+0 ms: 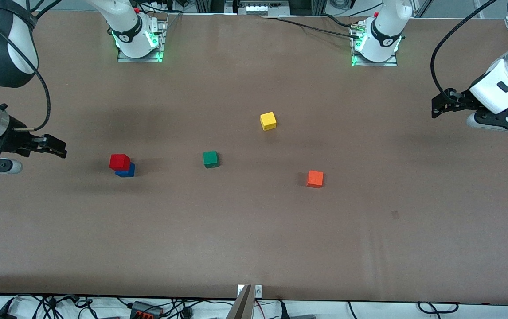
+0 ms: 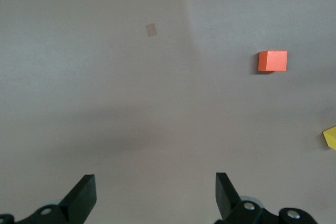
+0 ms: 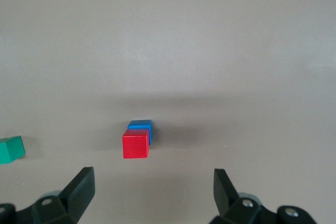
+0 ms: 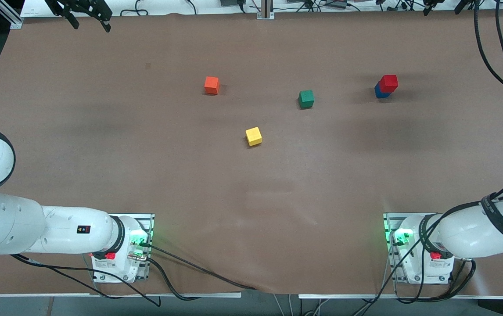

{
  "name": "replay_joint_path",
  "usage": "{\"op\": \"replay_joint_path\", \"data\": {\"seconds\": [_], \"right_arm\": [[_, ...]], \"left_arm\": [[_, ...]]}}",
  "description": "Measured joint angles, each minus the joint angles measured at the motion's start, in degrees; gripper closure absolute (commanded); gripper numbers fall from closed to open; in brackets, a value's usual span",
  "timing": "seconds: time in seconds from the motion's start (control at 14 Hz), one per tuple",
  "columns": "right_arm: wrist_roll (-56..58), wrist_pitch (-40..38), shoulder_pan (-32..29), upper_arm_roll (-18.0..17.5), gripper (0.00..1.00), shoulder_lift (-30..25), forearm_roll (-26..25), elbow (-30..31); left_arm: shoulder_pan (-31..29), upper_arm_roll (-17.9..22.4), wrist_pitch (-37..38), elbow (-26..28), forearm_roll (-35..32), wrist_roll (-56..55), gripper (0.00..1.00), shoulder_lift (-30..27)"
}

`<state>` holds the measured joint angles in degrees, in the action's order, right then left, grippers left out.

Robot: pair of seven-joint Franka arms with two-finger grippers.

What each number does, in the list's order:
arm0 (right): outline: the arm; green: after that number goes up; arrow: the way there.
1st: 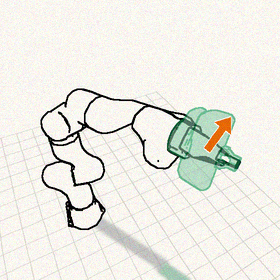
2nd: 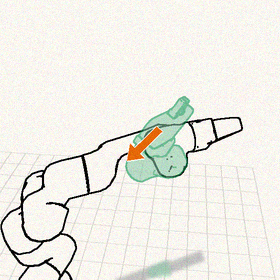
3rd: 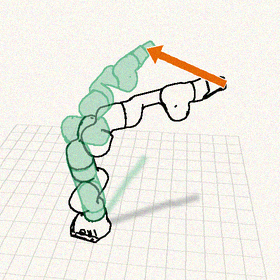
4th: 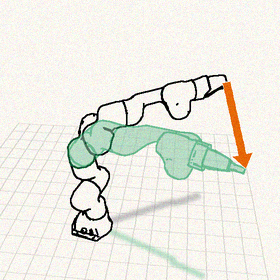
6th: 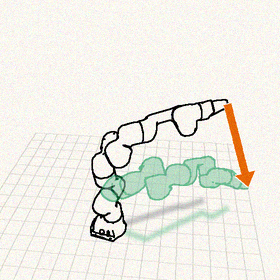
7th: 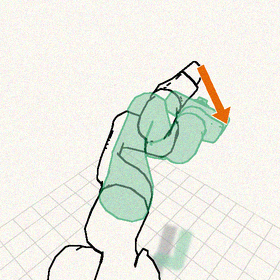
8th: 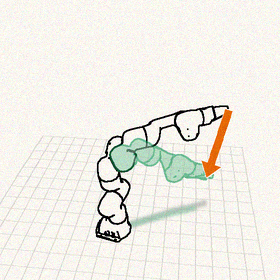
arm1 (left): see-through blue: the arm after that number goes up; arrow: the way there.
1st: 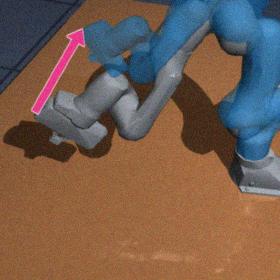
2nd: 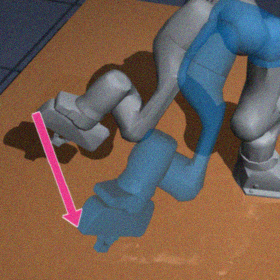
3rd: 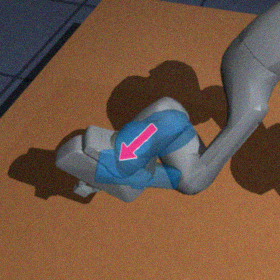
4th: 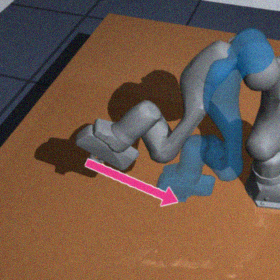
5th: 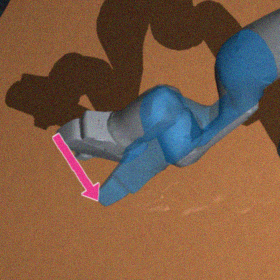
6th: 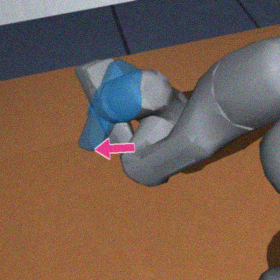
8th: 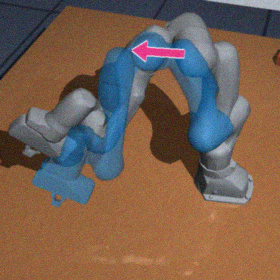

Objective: Pass red block to right arm, stack on blue
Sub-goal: 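Open the right gripper and lift it away from the stack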

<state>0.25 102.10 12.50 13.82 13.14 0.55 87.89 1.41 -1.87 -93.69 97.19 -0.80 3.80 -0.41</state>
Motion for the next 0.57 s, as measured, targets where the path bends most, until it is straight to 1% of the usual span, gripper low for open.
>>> {"op": "replay_joint_path", "data": {"seconds": [0.28, 0.36, 0.57], "right_arm": [[0.0, -5.2, -1.4, 0.8, 0.00, -0.3, 1.9, -5.6], [0.1, -5.7, -3.0, 0.1, 0.00, -0.6, 2.1, -6.6], [0.9, -6.3, -9.1, -4.6, 0.00, -1.9, 2.2, -7.3]], "left_arm": [[0.0, 0.0, 0.0, 0.0, 0.0, 0.0, 0.00, 0.0], [0.0, 0.0, 0.0, 0.0, 0.0, 0.0, 0.00, 0.0], [0.0, 0.0, 0.0, 0.0, 0.0, 0.0, 0.00, 0.0]]}}
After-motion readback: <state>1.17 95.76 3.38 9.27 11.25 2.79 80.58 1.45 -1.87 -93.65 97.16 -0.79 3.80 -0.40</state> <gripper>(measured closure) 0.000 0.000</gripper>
